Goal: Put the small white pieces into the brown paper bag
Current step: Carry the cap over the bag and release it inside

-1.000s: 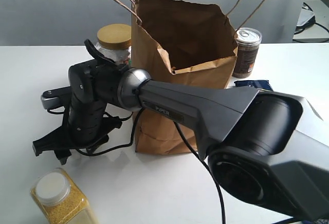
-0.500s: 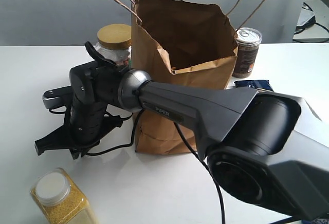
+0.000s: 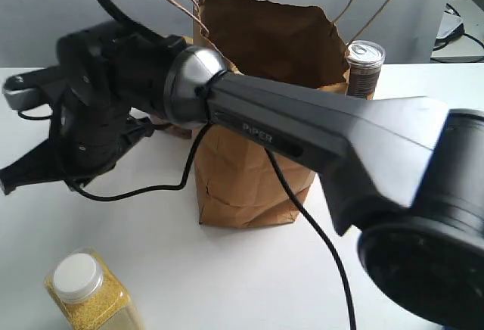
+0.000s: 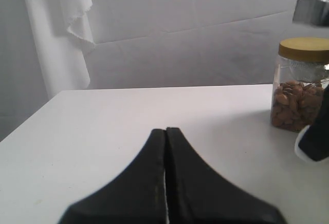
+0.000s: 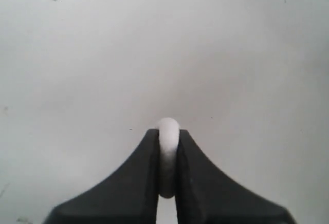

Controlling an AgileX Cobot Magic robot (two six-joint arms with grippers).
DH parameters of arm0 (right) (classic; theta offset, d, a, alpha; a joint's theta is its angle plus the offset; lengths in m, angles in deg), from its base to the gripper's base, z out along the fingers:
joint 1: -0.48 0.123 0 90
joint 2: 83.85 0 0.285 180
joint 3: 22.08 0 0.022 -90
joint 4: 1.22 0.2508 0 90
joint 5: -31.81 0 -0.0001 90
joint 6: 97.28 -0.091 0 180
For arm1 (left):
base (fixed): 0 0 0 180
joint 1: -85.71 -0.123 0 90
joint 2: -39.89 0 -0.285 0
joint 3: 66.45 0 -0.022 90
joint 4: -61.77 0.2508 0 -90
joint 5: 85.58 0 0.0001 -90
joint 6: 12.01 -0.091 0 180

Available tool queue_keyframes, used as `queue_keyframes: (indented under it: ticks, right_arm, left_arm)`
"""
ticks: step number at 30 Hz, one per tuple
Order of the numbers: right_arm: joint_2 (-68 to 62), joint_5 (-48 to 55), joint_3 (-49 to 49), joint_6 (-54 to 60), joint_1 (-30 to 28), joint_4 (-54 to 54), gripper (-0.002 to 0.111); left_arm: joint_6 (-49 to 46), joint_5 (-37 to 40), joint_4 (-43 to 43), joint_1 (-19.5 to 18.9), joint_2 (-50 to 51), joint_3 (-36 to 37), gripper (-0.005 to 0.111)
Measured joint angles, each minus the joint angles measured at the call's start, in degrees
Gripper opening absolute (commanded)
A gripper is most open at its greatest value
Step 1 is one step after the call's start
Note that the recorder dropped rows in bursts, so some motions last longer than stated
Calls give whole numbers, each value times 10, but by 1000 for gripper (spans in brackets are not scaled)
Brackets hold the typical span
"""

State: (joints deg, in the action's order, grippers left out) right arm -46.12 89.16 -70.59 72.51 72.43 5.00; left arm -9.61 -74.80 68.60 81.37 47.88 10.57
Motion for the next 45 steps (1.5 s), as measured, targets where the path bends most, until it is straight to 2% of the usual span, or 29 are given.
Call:
queue_keyframes:
  ticks: [11,18,20,24,26,29,32,35,38,43,45]
  right_arm:
    - [150,43,0,-29,88,-154,0]
    - [233,94,19,-73,117,-255,0]
    - [268,94,59,-93,120,-280,0]
    - [394,31,236,-196,115,-372,0]
    - [457,-21,309,-229,88,-385,0]
    - [495,-59,378,-244,-10,-385,0]
    - [473,-95,397,-208,-98,-345,0]
    - [423,-114,399,-168,-152,-312,0]
    - [387,-125,401,-129,-178,-282,12]
    - [375,-141,401,-116,-183,-267,57]
    - [375,-146,401,-114,-183,-264,69]
  left_arm:
    - [0,0,0,0,0,0,0]
    - [0,0,0,0,0,0,0]
    - [0,0,0,0,0,0,0]
    - [0,0,0,0,0,0,0]
    - [0,0,0,0,0,0,0]
    - [0,0,0,0,0,0,0]
    - [0,0,0,0,0,0,0]
    - [0,0,0,0,0,0,0]
    - [0,0,0,0,0,0,0]
    - [0,0,0,0,0,0,0]
    - [0,0,0,0,0,0,0]
